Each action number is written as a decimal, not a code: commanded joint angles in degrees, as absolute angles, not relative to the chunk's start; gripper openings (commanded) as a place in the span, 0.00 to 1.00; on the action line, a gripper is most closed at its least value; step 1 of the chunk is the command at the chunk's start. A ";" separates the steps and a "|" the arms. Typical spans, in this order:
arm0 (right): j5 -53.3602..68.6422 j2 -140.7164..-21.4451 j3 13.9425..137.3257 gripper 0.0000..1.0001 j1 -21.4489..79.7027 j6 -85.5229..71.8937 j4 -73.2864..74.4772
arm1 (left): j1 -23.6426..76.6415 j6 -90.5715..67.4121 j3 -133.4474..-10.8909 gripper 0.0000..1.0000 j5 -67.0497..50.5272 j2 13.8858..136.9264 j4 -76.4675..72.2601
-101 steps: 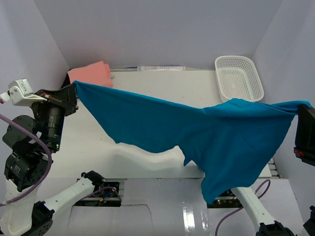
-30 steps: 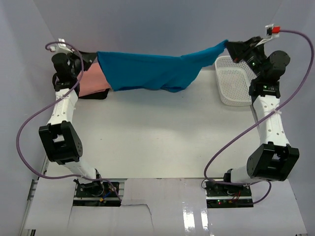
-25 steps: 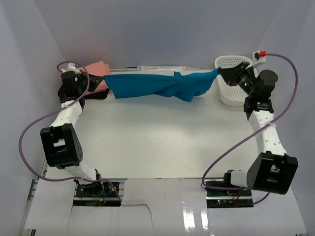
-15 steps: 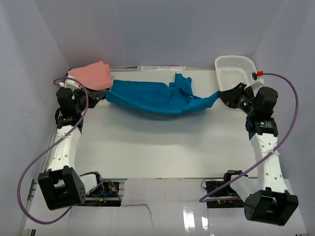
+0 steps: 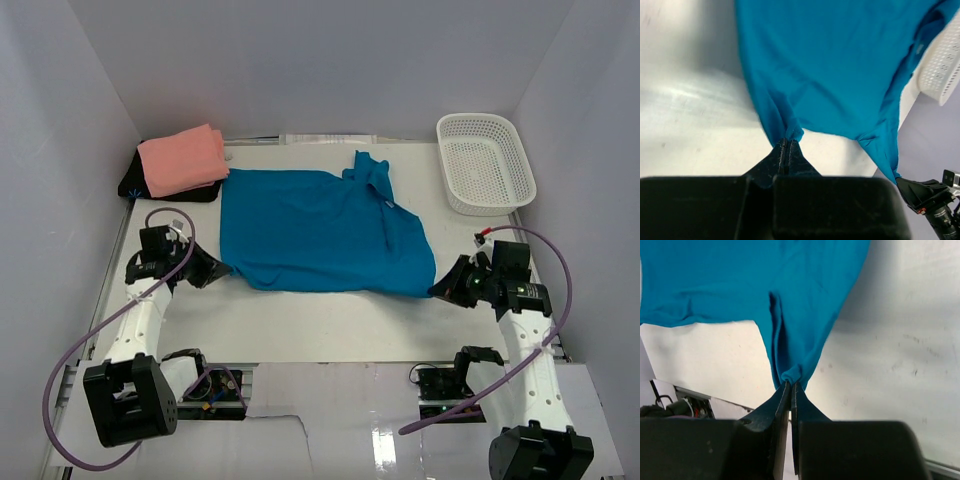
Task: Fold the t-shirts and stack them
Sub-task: Flatten out the tshirt
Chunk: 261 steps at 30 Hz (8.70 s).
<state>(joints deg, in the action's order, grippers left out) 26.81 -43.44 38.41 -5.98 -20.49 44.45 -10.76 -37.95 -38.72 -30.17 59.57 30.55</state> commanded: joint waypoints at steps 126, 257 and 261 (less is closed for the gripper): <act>5.10 -74.18 69.52 0.08 14.68 -16.17 31.29 | -11.69 -46.68 -50.36 0.00 -6.33 69.78 39.20; -11.61 -64.55 106.92 0.08 13.10 -30.58 32.96 | -6.77 -41.83 -87.13 0.00 3.34 56.97 27.68; -11.69 -55.74 99.15 0.08 13.10 -35.41 32.96 | -6.68 -43.59 -82.89 0.00 7.29 49.49 30.58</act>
